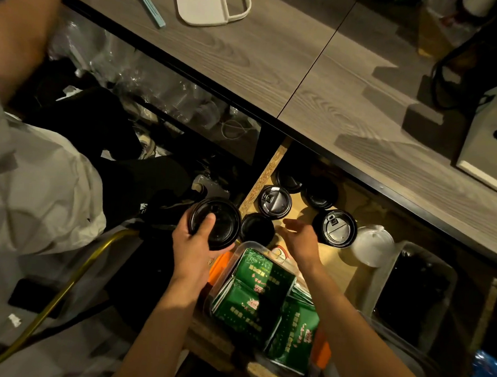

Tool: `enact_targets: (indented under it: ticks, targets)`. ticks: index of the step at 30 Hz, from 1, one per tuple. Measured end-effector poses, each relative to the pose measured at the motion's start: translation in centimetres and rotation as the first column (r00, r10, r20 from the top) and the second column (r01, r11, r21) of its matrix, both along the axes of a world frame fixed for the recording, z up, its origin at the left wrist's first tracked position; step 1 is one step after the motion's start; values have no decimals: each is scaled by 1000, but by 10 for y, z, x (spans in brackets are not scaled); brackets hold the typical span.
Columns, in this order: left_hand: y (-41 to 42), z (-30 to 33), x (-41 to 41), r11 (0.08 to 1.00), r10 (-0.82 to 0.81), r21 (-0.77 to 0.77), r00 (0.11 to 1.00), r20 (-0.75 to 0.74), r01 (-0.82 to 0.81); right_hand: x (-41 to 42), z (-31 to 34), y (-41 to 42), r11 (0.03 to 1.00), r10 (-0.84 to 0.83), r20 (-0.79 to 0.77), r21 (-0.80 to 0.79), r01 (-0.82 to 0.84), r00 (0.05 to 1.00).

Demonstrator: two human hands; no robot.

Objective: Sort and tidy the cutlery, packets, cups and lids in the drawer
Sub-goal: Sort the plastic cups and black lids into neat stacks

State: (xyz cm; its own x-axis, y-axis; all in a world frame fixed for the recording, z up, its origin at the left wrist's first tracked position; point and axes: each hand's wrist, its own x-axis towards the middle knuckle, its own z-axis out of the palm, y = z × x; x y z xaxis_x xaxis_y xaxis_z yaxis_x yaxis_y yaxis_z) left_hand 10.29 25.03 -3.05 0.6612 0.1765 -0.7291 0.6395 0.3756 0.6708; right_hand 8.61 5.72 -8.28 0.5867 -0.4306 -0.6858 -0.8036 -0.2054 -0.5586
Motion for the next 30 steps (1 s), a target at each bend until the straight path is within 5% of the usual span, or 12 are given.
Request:
enact_targets:
  ticks: [5, 12, 18, 24, 30]
  targets:
    - [0, -13, 2, 999, -54, -10, 998, -28, 54, 20, -31, 9, 994, 88, -137, 82, -77, 987]
    - [-1, -23, -3, 999, -37, -32, 999, -28, 36, 13, -36, 6, 953, -189, -73, 226, 201, 979]
    - [-15, -7, -10, 995, -90, -42, 996, -9, 89, -9, 7, -13, 896, -371, 129, 311, 318, 920]
    - [-44, 29, -21, 981, -177, -67, 983, 58, 180, -39, 87, -30, 799, -578, 323, 409, 440, 750]
    - [-82, 79, -42, 956, -288, -52, 956, 52, 290, -68, 163, -33, 844, -523, 494, 413, 342, 694]
